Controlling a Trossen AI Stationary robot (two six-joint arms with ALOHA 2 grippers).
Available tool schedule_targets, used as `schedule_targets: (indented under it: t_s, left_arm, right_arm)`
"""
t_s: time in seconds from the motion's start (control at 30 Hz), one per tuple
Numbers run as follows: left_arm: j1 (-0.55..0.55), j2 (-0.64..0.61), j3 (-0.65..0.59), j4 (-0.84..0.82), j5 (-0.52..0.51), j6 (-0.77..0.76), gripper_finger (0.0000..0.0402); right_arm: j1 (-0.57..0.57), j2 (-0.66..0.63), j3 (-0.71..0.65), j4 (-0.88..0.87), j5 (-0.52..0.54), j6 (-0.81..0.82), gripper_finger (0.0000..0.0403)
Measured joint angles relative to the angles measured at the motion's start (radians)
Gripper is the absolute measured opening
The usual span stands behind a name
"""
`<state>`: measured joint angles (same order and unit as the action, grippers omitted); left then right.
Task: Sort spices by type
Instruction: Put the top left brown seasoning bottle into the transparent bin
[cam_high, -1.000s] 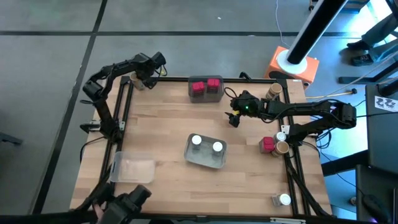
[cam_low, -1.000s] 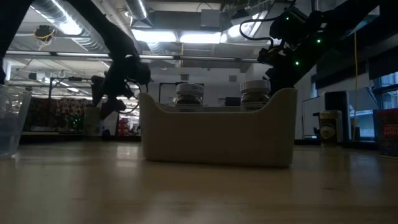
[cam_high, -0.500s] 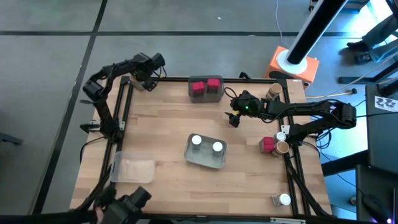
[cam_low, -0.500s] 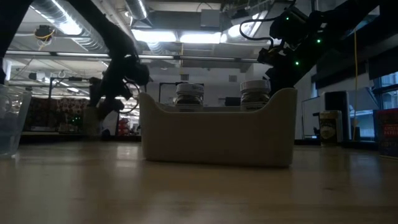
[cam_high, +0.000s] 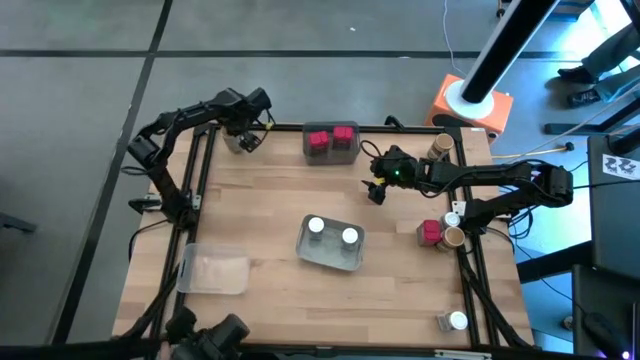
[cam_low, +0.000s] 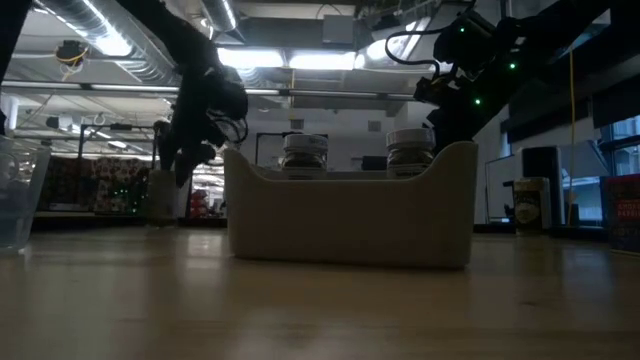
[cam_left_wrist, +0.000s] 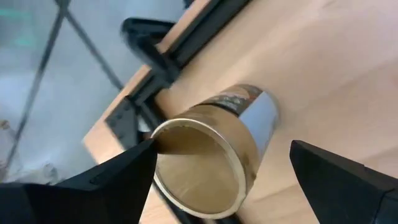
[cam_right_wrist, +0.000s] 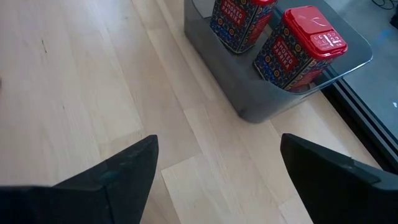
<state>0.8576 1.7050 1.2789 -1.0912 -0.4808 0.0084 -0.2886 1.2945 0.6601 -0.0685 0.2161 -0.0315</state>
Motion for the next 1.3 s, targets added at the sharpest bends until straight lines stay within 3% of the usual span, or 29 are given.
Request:
schedule_targets:
  t_s: [0.33, 0.6, 0.77, 1.3]
  left_arm:
    - [0.003, -0.092, 0.010, -0.005, -0.015, -0.003, 0.0347]
    - [0.103, -0.092, -0.001, -0.005, 0.103, 0.034, 0.0347]
    - [0.146, -0.092, -0.001, 0.009, 0.237, 0.065, 0.0347]
    - [0.172, -0.039, -0.109, 0.097, 0.282, 0.075, 0.0345]
  right_arm:
    - [0.000, 0.000, 0.000, 0.000, 0.000, 0.000, 0.0337]
    - [0.000, 0.000, 0.000, 0.000, 0.000, 0.000, 0.0337]
    - [0.000, 0.000, 0.000, 0.000, 0.000, 0.000, 0.0337]
    - [0.000, 0.000, 0.000, 0.000, 0.000, 0.000, 0.0337]
